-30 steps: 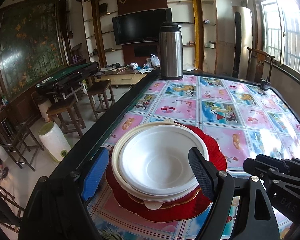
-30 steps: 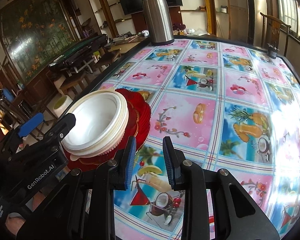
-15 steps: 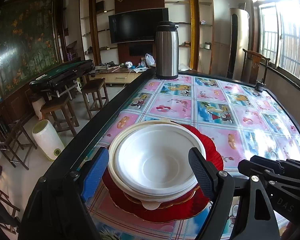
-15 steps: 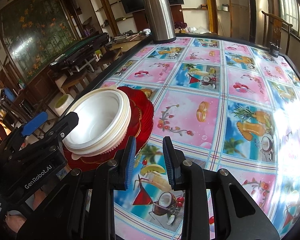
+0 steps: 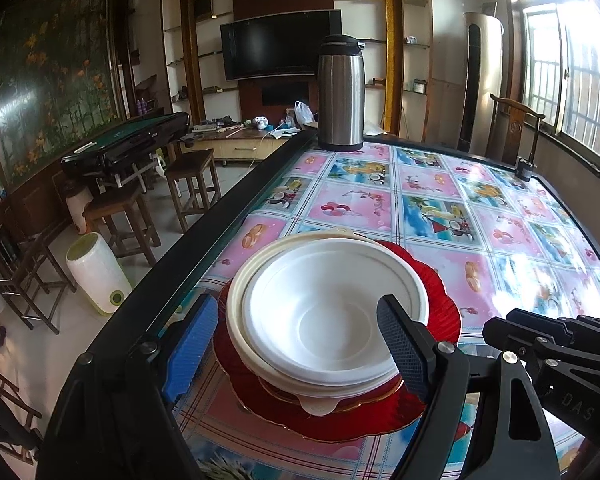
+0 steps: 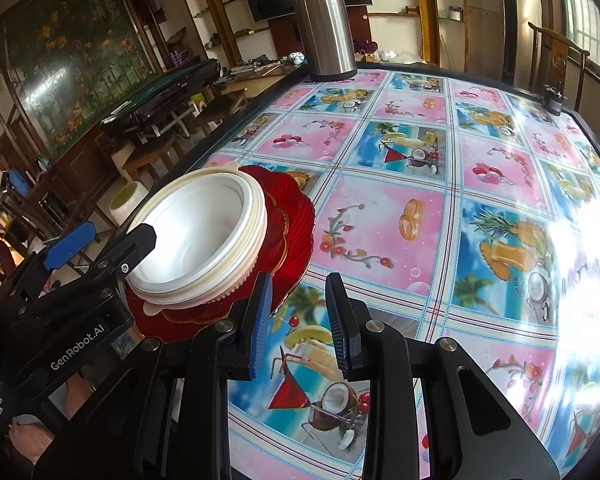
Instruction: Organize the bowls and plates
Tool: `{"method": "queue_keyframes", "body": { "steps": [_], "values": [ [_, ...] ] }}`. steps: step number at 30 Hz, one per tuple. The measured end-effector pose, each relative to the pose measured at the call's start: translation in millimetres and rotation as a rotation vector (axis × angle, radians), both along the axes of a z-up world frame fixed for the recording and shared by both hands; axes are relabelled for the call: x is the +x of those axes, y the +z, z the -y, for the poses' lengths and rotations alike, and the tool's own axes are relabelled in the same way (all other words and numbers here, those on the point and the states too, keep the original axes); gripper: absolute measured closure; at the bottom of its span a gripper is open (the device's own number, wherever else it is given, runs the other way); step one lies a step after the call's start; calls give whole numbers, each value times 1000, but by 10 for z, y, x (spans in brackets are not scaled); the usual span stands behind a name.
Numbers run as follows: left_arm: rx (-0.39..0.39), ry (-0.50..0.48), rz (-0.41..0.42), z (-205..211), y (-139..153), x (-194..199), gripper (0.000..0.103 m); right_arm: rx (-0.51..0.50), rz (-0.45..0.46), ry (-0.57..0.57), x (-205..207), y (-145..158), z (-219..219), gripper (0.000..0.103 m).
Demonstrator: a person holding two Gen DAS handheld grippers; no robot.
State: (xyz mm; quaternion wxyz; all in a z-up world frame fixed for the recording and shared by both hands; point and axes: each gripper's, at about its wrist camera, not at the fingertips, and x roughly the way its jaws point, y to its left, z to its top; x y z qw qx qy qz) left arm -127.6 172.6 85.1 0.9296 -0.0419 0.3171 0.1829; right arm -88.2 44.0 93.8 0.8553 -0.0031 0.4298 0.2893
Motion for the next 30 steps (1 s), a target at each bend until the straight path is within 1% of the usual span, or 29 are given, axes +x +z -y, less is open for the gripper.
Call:
{"method": "queue_keyframes", "body": {
  "steps": [6,9,16,20,24,30],
  "values": [
    [-6,1,-14,-38,-24,14,21,0,-1,9,-16,-11,-20,75],
    [-6,2,-34,-45,-34,33,16,-3,2,16,-21,-11,-42,75],
    [8,2,-12,-39,-7,-8,16,-7,-8,20,-22,-43,-60,75],
    [10,-1,-11,-31,-6,-2,16,-6,1,17,-31,-32,-60,75],
    [0,-15,0,-20,-1,-9,16,-10,1,19,-34,-30,-64,75],
    [10,1,-6,-33,-8,-14,16,-14,-2,20,-45,-23,-70,75]
  ]
}}
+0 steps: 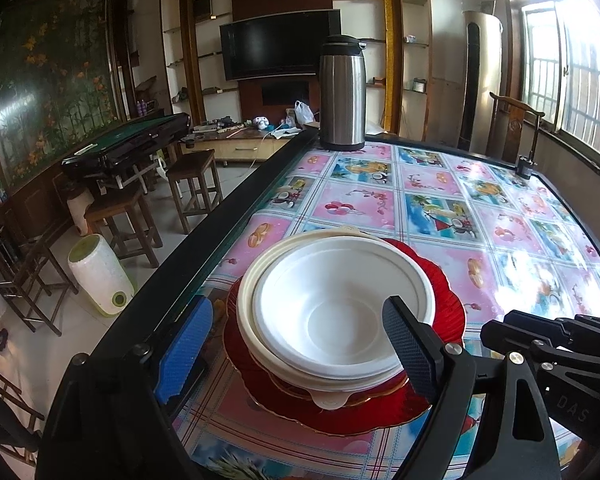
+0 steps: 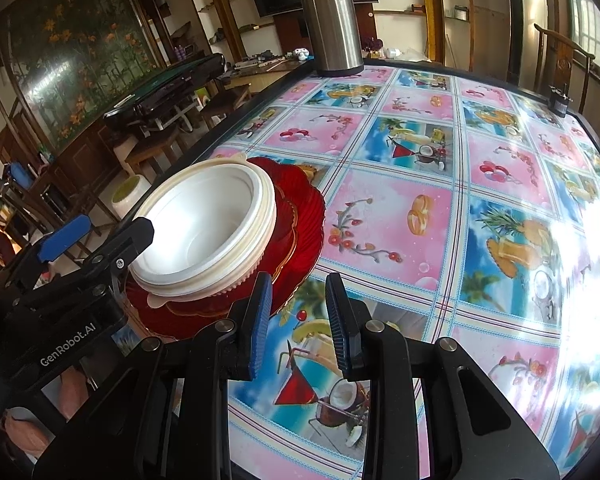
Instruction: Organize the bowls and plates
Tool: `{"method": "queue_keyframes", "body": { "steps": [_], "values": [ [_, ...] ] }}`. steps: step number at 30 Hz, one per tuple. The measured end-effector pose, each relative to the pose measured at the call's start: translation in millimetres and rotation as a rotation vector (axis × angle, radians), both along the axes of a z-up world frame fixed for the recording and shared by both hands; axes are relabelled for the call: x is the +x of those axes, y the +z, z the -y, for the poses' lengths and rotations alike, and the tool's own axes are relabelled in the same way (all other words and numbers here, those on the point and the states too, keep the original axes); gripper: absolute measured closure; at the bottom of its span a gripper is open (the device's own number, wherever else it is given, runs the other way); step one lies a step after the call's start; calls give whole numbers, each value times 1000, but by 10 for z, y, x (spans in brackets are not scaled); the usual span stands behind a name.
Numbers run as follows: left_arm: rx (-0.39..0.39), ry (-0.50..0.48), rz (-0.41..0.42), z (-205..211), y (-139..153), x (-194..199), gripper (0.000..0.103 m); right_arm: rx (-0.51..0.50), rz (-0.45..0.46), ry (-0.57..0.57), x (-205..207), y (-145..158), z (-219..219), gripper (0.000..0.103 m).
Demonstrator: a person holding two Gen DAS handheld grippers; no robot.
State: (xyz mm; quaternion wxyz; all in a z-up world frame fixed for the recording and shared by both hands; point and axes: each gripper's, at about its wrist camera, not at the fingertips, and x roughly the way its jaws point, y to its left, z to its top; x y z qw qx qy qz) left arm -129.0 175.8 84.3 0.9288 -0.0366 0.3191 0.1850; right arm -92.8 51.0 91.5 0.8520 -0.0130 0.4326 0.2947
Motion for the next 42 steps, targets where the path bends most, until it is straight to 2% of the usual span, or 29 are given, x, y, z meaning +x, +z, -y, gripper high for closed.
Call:
{"method": "queue_keyframes", "body": {
  "steps": [5,23,42],
  "values": [
    [-24,-5,-8,-35,-26,12,16,-3,-2,5,-12,2,-12,75],
    [-6,-11,-15,-13,-55,-14,16,-10,2,10,-1,-5,-37,75],
    [-23,-10,-15,-49,-74,-7,16,-25,-11,27,-10,-63,-134,75]
  ]
}}
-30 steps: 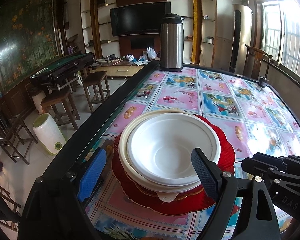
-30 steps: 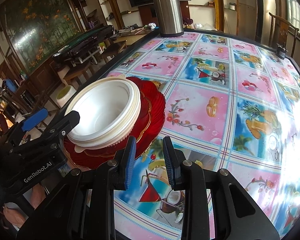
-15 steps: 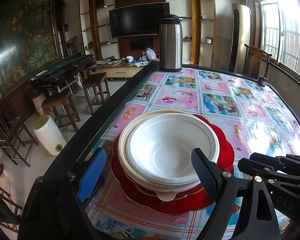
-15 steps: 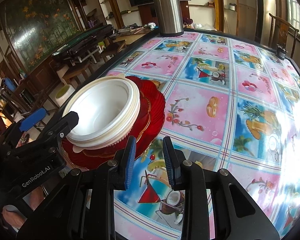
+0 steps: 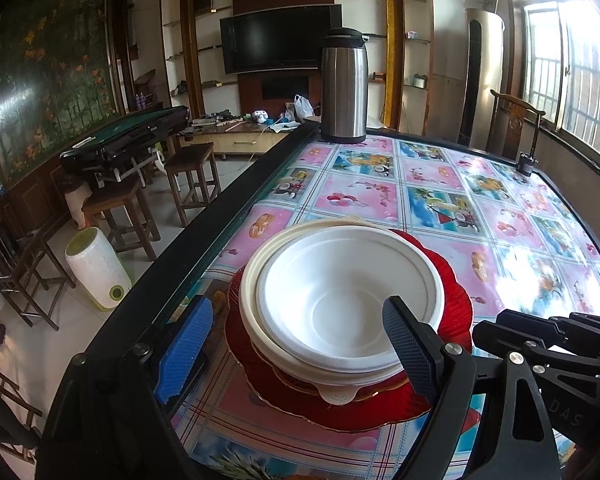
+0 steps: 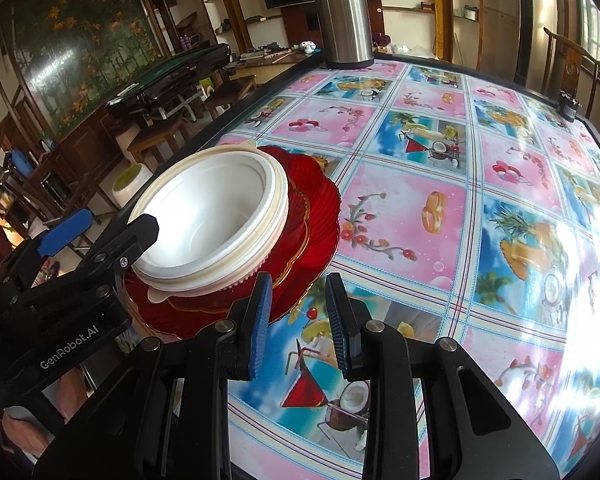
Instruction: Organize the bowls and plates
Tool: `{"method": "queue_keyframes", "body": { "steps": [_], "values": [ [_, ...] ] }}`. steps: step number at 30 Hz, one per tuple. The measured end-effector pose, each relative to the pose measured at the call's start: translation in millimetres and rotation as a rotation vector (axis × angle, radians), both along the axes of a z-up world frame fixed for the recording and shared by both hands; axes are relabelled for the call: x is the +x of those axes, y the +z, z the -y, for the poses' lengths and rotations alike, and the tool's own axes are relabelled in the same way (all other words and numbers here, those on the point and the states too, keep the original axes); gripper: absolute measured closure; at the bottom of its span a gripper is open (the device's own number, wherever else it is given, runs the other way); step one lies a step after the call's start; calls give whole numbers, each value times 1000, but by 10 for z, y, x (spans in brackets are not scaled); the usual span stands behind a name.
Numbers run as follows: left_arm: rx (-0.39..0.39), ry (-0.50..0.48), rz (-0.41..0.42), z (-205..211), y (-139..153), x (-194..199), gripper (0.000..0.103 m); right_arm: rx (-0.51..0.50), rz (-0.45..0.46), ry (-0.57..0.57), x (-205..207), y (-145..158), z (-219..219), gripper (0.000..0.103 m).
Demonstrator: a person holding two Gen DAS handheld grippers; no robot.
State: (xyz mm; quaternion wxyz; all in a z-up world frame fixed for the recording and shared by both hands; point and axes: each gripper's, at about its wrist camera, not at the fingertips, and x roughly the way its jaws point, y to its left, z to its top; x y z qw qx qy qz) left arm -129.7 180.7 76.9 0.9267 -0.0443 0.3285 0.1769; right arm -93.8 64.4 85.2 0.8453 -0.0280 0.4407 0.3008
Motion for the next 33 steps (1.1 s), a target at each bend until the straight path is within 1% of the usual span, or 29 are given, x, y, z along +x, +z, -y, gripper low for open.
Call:
{"method": "queue_keyframes", "body": {
  "steps": [7,17,33],
  "values": [
    [20,-10,-5,38,-7,21,16,-6,-3,6,7,-8,-26,75],
    [5,-10,-15,8,-41,15,16,-12,-8,16,21,-31,-73,75],
    [8,-30,-22,87,-58,29,16,-14,-14,14,14,-46,-60,75]
  ]
}}
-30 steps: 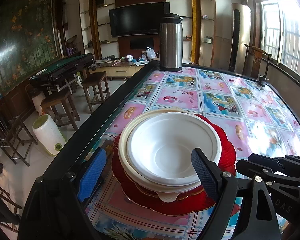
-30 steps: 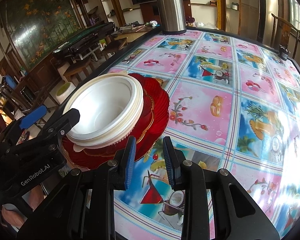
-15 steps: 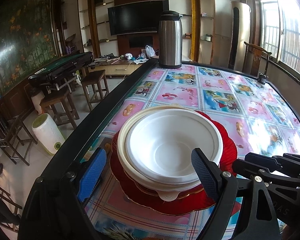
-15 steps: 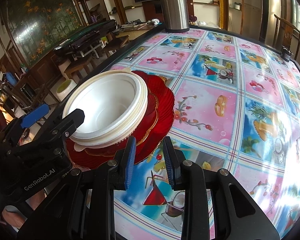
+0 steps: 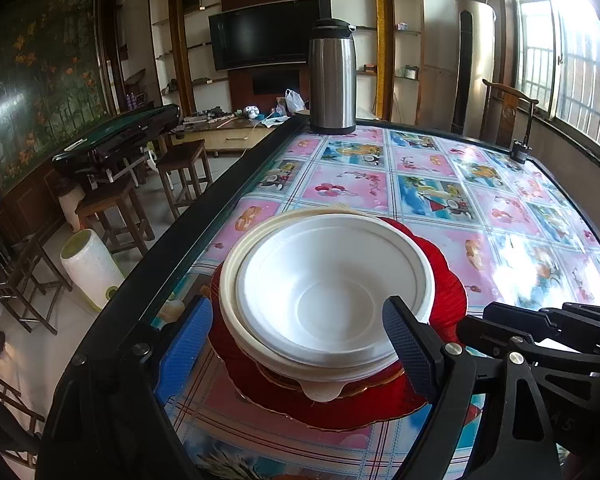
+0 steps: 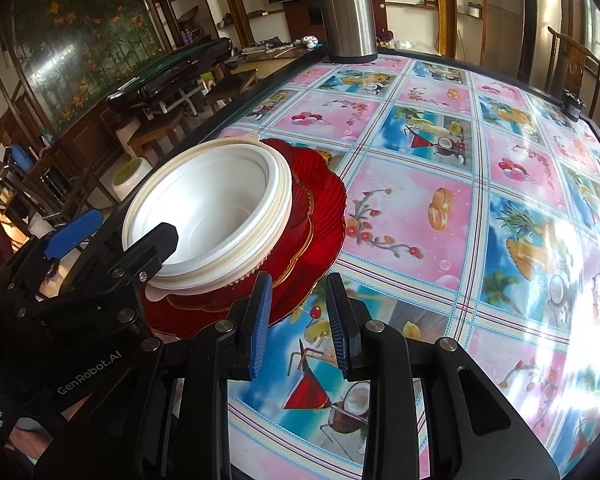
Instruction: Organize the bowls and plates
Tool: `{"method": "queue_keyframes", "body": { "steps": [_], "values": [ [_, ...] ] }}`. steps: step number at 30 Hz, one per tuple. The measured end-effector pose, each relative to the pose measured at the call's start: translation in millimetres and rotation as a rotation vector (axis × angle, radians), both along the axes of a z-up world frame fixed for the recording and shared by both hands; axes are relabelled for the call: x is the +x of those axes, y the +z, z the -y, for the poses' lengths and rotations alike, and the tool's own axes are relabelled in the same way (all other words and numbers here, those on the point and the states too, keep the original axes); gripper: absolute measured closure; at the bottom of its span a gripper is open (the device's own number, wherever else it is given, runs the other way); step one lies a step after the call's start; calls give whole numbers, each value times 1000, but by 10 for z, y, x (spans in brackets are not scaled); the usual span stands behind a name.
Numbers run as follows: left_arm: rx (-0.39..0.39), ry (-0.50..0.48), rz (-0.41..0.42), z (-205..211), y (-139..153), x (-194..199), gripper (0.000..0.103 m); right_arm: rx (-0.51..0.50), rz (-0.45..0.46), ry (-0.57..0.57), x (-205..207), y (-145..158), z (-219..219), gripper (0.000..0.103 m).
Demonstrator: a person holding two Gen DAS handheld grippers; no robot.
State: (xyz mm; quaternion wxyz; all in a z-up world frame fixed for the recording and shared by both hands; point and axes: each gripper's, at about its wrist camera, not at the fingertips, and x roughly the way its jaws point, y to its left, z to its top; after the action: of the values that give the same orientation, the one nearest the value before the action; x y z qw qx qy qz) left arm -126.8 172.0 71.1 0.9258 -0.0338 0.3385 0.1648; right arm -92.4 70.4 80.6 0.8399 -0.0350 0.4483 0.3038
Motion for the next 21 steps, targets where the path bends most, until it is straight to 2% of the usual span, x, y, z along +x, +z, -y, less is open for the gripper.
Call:
{"method": "queue_keyframes", "body": {
  "steps": [21],
  "values": [
    [-10,-5,1,-9,24,-48,16,9,-12,-14,31,-19,37,75]
  ]
}}
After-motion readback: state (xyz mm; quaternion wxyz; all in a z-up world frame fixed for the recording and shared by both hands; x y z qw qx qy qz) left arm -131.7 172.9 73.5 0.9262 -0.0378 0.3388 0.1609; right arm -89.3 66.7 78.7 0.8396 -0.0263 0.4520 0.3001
